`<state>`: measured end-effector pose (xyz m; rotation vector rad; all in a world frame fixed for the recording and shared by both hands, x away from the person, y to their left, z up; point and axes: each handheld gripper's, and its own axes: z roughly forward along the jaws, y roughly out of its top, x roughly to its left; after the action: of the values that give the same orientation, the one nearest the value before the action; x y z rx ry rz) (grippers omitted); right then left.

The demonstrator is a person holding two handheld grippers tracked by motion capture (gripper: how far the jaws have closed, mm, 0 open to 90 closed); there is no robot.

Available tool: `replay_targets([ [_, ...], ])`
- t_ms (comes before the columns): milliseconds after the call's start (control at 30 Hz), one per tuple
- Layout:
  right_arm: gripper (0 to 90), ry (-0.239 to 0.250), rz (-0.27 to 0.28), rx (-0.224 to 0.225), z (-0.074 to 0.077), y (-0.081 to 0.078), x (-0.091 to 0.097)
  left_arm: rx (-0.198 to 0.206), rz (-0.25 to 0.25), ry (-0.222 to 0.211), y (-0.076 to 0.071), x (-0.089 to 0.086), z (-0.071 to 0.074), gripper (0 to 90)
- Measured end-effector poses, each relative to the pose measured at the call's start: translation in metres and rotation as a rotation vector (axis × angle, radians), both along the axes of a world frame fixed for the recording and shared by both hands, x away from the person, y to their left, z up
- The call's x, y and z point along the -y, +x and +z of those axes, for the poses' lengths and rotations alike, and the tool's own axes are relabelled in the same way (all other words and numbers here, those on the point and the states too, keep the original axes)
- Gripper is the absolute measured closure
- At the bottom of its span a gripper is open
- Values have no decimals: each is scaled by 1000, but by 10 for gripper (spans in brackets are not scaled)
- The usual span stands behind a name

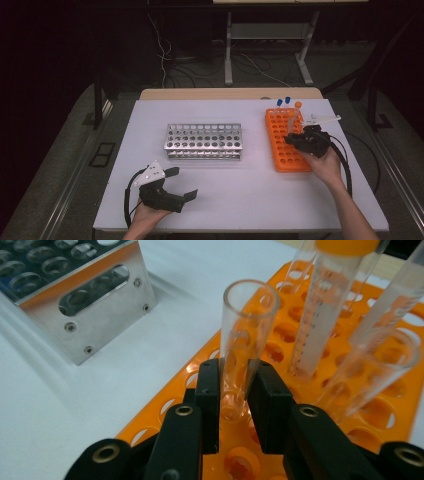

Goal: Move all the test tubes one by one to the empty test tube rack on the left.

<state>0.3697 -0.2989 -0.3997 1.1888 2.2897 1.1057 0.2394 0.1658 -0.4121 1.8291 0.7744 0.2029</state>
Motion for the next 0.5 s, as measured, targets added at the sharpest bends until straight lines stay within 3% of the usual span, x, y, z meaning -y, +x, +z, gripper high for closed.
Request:
replay_targets([
  [233,751,20,-2,14,17,-9,6,2,1,9,0,-1,2,0],
  [500,750,41,41,3,33,-18,8,1,1,4,2,-3,8,0],
])
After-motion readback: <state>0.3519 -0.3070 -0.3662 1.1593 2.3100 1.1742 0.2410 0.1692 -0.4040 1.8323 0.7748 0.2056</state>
